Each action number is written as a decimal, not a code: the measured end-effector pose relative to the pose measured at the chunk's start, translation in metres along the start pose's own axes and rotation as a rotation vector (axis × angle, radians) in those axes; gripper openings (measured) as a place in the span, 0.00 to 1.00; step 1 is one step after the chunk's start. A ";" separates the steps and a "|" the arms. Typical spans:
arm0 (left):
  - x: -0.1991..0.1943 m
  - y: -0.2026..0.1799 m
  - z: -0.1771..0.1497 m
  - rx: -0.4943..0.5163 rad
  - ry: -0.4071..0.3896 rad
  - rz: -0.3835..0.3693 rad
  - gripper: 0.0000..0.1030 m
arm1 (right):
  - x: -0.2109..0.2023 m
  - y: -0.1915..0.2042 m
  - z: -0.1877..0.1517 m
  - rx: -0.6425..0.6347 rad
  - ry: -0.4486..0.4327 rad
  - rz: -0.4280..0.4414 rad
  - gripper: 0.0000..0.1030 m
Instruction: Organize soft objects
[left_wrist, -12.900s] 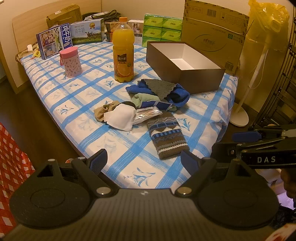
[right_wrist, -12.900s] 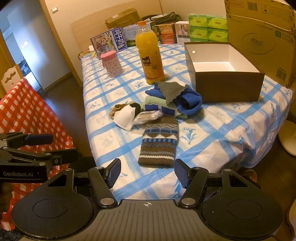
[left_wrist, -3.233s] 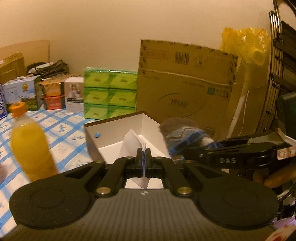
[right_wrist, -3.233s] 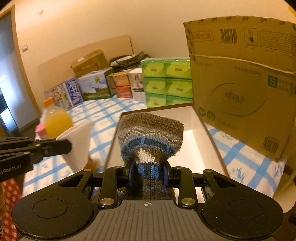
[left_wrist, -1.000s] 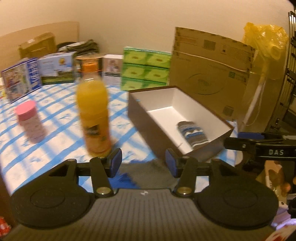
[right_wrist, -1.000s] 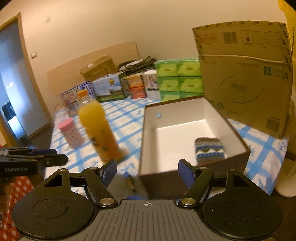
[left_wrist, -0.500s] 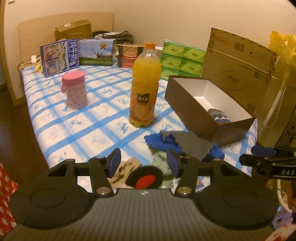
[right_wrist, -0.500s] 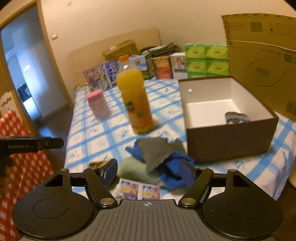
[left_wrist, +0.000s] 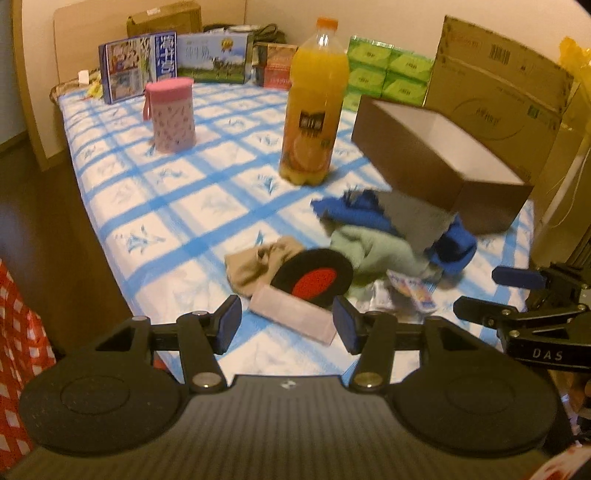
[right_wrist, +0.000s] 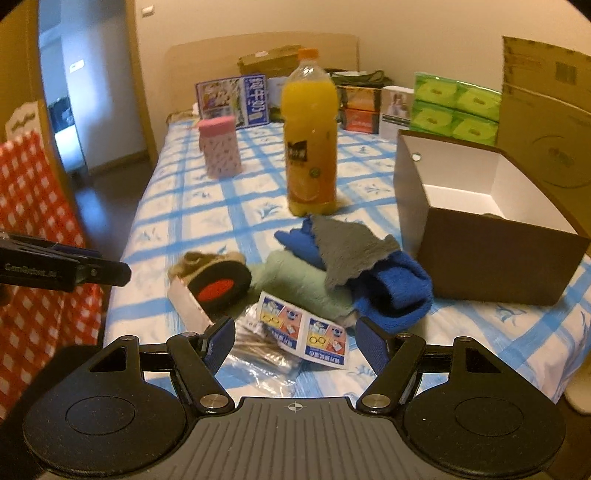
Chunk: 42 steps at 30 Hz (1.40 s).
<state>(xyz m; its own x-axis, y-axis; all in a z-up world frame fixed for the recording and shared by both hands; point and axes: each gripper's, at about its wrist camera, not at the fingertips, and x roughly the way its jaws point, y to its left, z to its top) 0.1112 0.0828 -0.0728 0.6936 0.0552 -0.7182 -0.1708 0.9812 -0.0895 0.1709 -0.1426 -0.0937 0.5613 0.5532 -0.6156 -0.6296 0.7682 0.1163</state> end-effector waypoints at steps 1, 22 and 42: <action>0.003 -0.001 -0.002 -0.001 0.003 0.001 0.49 | 0.003 0.002 -0.002 -0.011 0.001 -0.003 0.69; 0.060 -0.020 -0.021 -0.031 0.134 0.012 0.50 | 0.067 0.022 -0.031 -0.235 0.037 -0.100 0.52; 0.091 -0.027 -0.021 -0.111 0.158 0.016 0.54 | 0.057 -0.034 -0.012 0.158 -0.073 -0.041 0.01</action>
<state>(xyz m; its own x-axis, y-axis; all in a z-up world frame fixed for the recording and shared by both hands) 0.1641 0.0574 -0.1498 0.5730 0.0320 -0.8190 -0.2632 0.9535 -0.1468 0.2179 -0.1414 -0.1422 0.6256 0.5382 -0.5648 -0.5166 0.8282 0.2171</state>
